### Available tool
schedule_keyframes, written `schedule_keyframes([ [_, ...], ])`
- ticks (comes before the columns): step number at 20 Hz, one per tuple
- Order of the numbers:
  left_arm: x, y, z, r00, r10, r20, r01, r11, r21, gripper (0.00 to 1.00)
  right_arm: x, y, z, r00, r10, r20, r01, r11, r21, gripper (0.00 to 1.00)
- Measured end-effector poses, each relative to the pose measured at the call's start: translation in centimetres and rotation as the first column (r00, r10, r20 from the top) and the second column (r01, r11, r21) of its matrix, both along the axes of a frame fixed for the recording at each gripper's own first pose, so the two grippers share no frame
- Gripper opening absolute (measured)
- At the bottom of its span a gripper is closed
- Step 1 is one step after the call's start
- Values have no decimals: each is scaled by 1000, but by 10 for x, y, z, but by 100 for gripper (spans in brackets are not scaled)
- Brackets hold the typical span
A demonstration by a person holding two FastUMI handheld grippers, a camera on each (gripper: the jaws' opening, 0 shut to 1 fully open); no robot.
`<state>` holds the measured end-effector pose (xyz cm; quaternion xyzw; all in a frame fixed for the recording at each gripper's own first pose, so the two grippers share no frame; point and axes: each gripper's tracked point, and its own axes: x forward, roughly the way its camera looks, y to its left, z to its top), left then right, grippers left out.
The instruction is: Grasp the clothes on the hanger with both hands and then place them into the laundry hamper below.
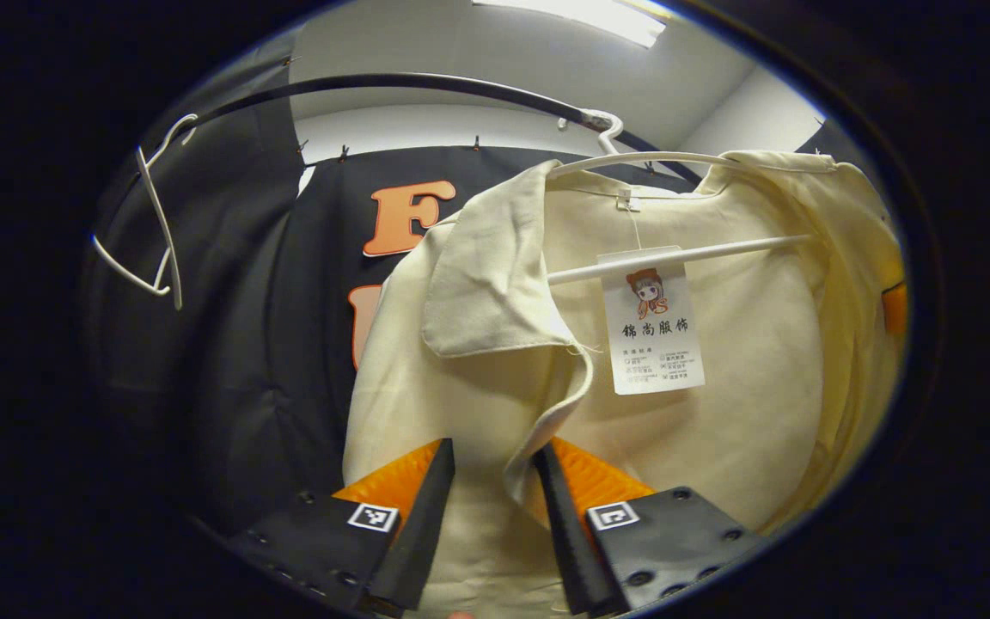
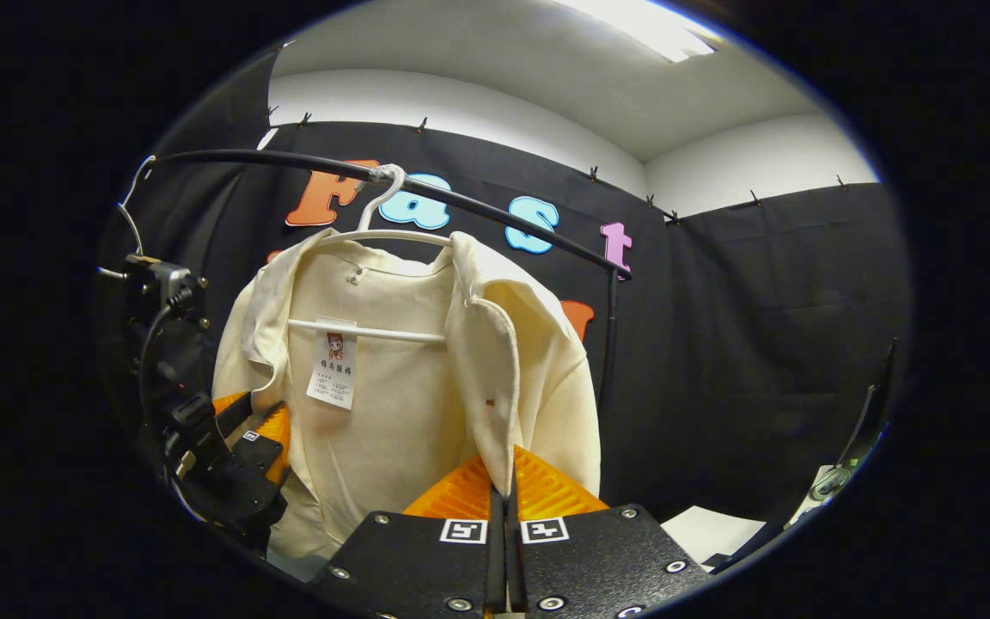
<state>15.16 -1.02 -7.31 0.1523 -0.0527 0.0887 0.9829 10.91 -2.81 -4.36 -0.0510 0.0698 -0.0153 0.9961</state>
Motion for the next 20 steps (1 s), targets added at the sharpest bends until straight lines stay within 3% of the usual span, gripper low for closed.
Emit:
schedule_keyframes([
  [1,-2,5,4,1000,-4,-5,4,1000,5,34,-1,1,1,1000,1,3,-1,1000,4,0],
  [3,-11,6,7,999,-29,-30,30,999,24,12,-2,1,3,1000,5,9,-6,1000,7,0],
  [5,-24,0,13,994,-85,-67,87,996,21,7,-7,2,7,1000,9,19,-9,1000,3,0],
  [10,-65,-2,45,975,-167,-146,166,986,-20,7,-22,-10,40,992,-58,108,55,998,27,0],
  [14,-83,8,88,981,-179,-75,174,982,-75,9,-29,-11,56,989,-62,137,55,997,54,0],
  [20,-75,10,107,974,-217,-72,215,976,-37,7,-30,-19,77,982,-73,172,71,997,18,0],
])
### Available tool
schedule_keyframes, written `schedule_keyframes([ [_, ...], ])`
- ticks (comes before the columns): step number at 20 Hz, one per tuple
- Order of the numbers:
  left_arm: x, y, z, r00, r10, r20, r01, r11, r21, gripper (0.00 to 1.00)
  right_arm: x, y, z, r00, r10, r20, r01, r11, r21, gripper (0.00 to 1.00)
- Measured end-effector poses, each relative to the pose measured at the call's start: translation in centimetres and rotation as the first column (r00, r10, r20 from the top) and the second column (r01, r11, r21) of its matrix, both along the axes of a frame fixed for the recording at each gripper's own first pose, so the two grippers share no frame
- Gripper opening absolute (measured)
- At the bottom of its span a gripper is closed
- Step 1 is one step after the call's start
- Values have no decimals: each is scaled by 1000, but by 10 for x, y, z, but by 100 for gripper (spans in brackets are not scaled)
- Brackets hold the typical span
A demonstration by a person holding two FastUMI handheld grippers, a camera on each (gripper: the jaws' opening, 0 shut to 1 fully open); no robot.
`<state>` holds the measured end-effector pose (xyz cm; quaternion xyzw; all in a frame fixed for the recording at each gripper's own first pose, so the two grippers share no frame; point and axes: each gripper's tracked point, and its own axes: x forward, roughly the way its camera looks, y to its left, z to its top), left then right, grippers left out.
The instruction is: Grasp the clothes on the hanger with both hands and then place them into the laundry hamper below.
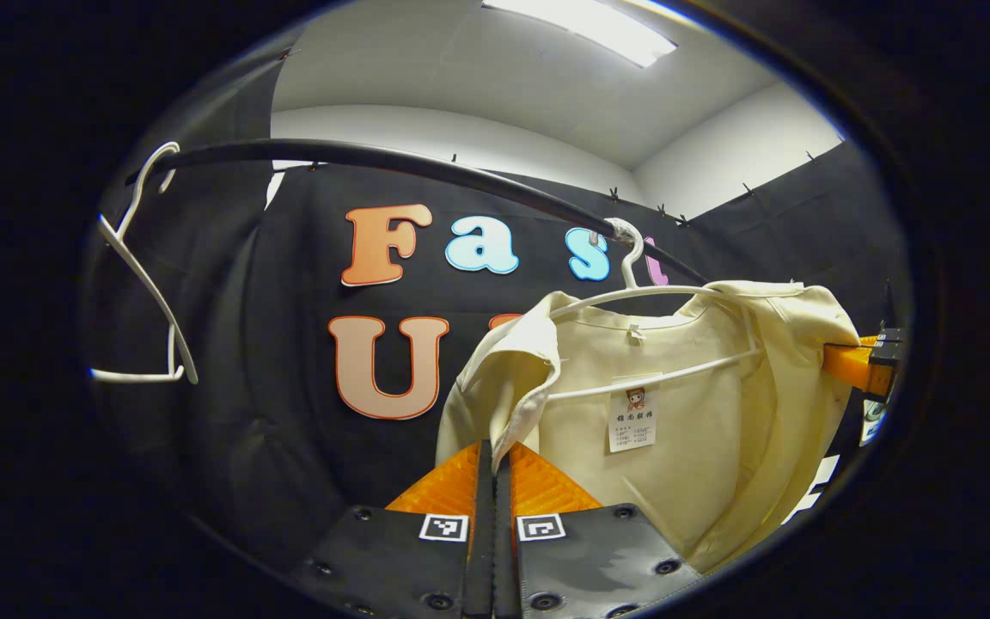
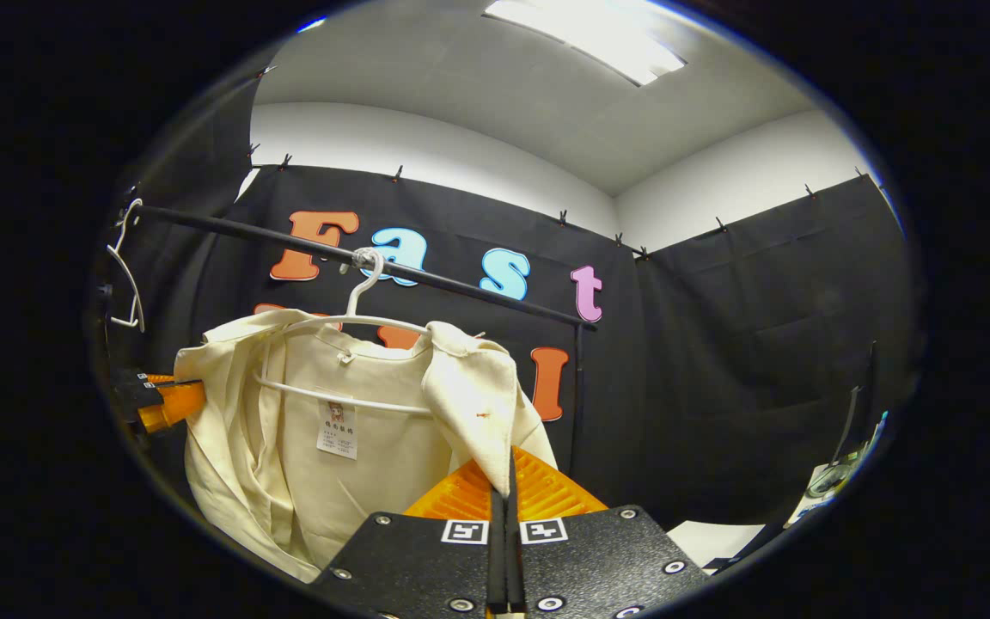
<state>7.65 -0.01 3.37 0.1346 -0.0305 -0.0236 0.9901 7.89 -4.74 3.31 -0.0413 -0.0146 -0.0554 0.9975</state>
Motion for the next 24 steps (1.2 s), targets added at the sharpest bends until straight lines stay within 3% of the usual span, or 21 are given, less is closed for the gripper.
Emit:
schedule_keyframes([
  [6,19,24,37,995,42,85,-50,994,97,7,12,-45,54,992,-93,85,99,992,-78,0],
  [13,56,84,77,964,177,197,-197,977,87,7,50,-92,93,977,-160,143,178,976,-125,0],
  [19,88,92,65,971,169,170,-183,981,68,6,76,-106,101,975,-165,152,185,974,-130,0],
  [20,92,96,64,971,177,163,-190,979,71,6,82,-108,101,976,-165,144,184,974,-130,6],
  [21,97,101,63,970,187,159,-201,977,77,6,91,-110,100,977,-166,136,183,975,-127,0],
  [24,113,102,60,969,192,159,-207,975,81,6,110,-119,96,977,-171,125,186,974,-125,0],
])
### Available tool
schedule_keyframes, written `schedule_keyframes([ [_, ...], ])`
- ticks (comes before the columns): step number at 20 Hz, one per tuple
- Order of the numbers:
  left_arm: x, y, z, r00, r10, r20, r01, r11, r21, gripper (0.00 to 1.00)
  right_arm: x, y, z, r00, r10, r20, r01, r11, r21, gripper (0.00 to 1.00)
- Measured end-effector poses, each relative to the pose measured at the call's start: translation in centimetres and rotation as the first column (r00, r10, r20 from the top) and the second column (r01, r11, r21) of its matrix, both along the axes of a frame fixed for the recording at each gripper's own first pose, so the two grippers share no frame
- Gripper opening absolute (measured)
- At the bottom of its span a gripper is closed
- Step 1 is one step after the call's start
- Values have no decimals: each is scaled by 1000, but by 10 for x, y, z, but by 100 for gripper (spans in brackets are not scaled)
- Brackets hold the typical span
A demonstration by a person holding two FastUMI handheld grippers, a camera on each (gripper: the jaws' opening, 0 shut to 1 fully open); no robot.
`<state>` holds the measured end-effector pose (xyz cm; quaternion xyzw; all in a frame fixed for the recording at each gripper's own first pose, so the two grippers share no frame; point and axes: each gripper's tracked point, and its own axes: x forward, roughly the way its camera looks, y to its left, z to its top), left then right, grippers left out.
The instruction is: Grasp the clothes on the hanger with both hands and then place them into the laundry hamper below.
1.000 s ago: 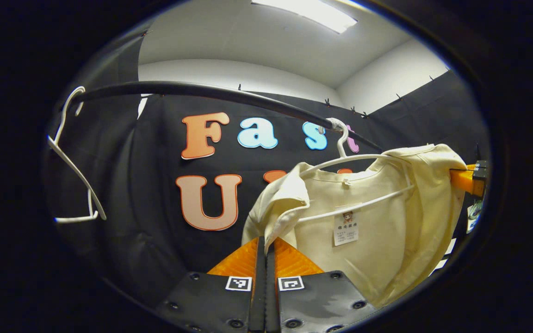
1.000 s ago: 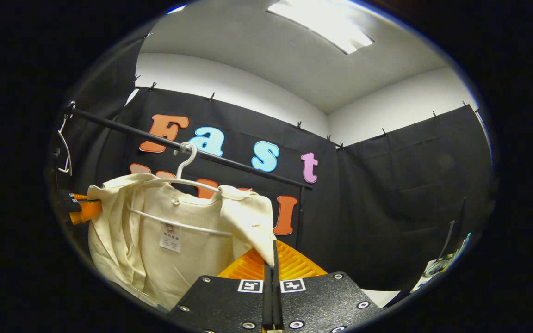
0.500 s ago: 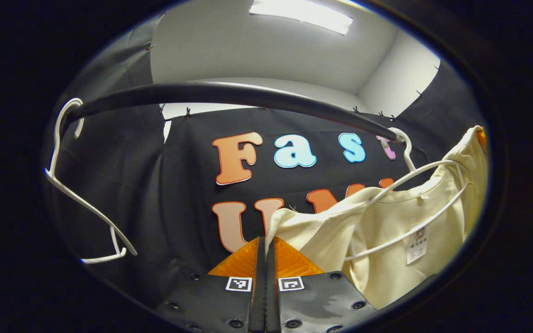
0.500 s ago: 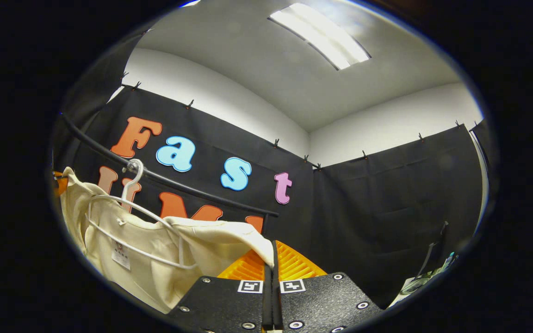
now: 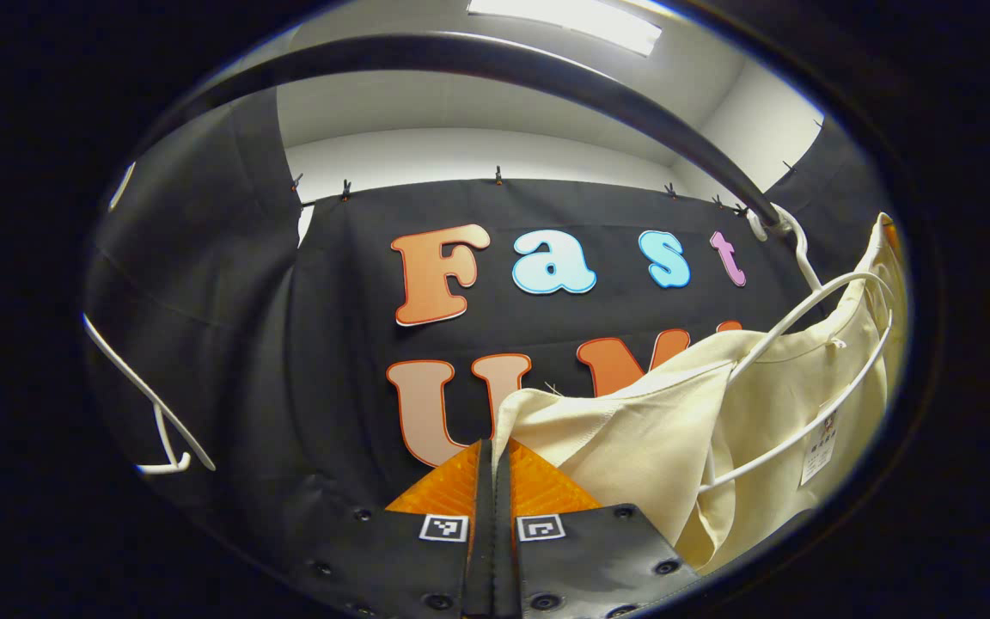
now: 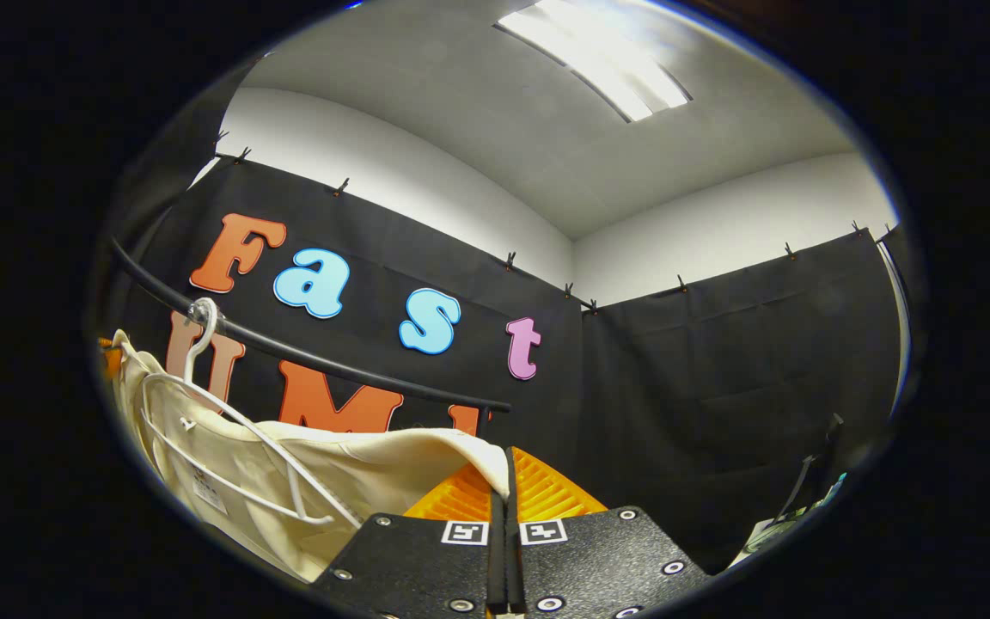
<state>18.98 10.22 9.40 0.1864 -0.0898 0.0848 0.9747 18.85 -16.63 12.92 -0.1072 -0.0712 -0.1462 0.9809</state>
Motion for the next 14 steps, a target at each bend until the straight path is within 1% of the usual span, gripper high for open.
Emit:
schedule_keyframes([
  [2,10,1,-7,1000,1,-11,-1,1000,1,6,13,-5,-13,1000,-5,-24,5,1000,-3,0],
  [5,21,8,-16,999,18,-30,-18,1000,1,6,22,-4,-39,998,1,-63,1,999,35,0],
  [8,27,19,-33,998,35,-57,-35,999,-14,7,20,2,-62,996,15,-89,-11,999,49,0],
  [9,26,21,-34,997,41,-59,-42,999,-8,10,19,5,-67,995,17,-97,-13,999,44,0],
  [10,25,22,-35,997,45,-61,-45,999,-5,7,19,7,-72,994,19,-103,-15,999,38,0],
  [14,21,32,-45,995,64,-77,-63,998,9,7,16,16,-82,992,35,-117,-32,999,31,0],
])
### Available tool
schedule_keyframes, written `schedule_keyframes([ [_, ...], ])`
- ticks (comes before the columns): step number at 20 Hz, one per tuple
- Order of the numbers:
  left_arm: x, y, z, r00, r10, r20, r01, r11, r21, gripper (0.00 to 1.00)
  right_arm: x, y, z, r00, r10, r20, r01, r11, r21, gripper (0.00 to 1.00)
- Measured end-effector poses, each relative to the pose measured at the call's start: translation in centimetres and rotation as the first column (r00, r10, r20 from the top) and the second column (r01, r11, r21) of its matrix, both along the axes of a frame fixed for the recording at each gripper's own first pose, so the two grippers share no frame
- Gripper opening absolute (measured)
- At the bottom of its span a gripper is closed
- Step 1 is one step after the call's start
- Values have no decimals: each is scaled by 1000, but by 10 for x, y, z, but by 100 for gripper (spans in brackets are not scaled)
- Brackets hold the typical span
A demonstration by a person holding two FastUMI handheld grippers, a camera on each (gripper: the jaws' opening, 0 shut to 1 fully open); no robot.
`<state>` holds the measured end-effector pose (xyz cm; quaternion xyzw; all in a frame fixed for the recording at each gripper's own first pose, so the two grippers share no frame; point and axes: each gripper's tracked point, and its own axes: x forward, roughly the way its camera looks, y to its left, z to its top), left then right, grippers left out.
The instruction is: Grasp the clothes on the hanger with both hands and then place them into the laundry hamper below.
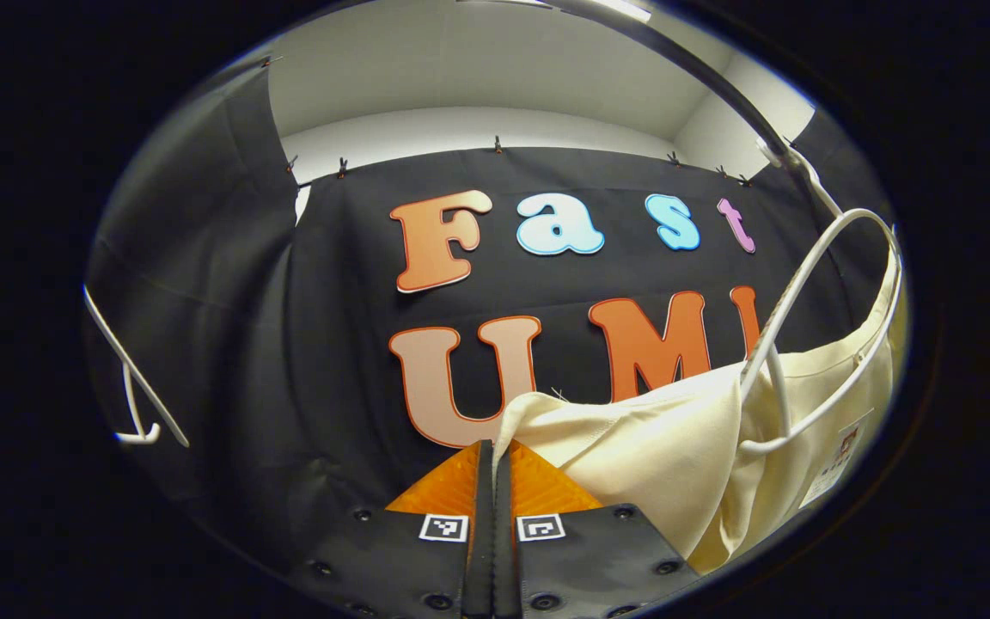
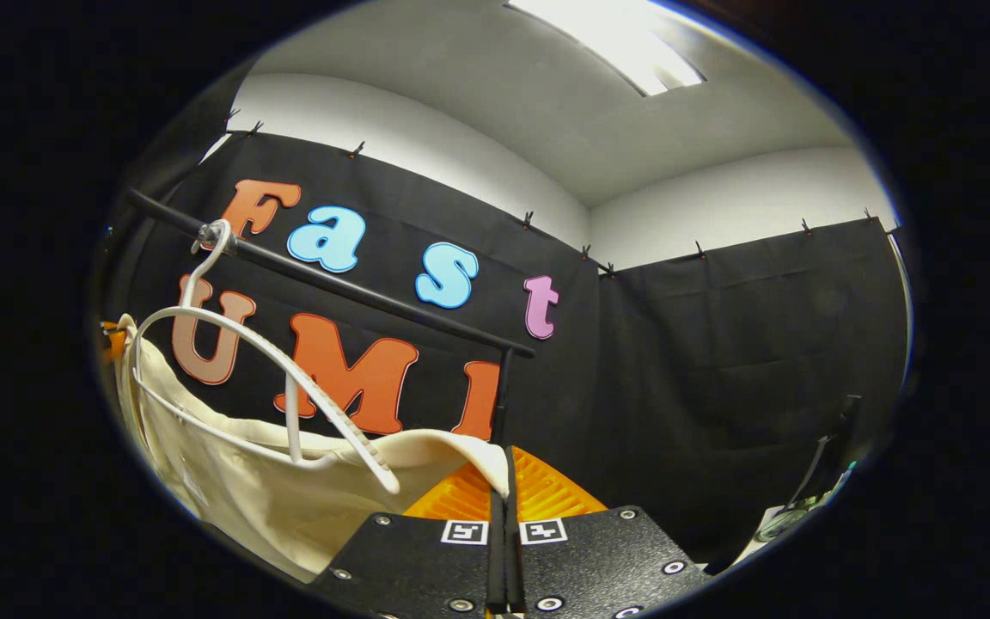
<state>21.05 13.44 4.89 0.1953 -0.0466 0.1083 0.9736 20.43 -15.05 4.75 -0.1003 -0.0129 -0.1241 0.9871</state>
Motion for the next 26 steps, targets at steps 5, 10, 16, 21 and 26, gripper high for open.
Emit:
schedule_keyframes([
  [5,-5,15,-22,999,34,-33,-34,999,7,10,-4,11,-31,999,9,-47,-8,999,32,0],
  [10,-37,25,-60,993,28,-117,-26,999,19,7,-30,26,-60,993,56,-101,-51,997,52,0],
  [16,-87,10,-80,985,5,-171,4,999,47,7,-73,45,-77,986,84,-144,-81,996,24,0],
  [21,-123,-32,-81,980,-74,-187,75,997,-1,7,-113,77,-104,978,110,-176,-87,987,135,0],
  [26,-147,-71,-100,962,-144,-233,127,988,-87,7,-134,145,-127,932,291,-216,-253,950,184,0],
])
